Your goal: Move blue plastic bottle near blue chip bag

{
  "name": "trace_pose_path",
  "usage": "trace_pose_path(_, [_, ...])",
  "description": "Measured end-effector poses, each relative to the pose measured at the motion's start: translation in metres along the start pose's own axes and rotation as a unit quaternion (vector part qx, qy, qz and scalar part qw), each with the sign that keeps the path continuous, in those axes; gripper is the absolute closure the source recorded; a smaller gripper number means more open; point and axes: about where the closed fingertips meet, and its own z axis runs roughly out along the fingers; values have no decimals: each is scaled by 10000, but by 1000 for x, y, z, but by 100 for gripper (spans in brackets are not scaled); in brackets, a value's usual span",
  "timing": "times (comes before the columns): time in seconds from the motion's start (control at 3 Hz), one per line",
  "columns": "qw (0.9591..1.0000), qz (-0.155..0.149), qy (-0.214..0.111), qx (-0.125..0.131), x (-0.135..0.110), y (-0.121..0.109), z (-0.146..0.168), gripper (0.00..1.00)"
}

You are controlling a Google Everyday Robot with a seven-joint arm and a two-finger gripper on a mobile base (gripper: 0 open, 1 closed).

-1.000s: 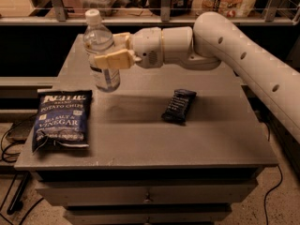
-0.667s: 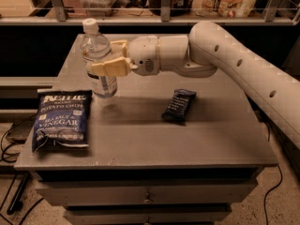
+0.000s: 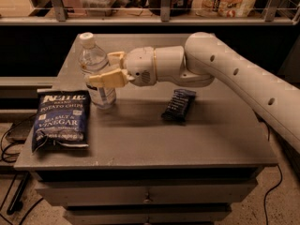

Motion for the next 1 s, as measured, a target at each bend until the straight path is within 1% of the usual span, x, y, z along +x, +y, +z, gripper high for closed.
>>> trace_pose_path(0.33, [9998,27,104,155,11,-2,-5,27])
trace_pose_path(0.67, [9996,95,124,222,18,0,-7,4])
trace_pose_path(1.0, [9992,234,122,304,24,1,-9,0])
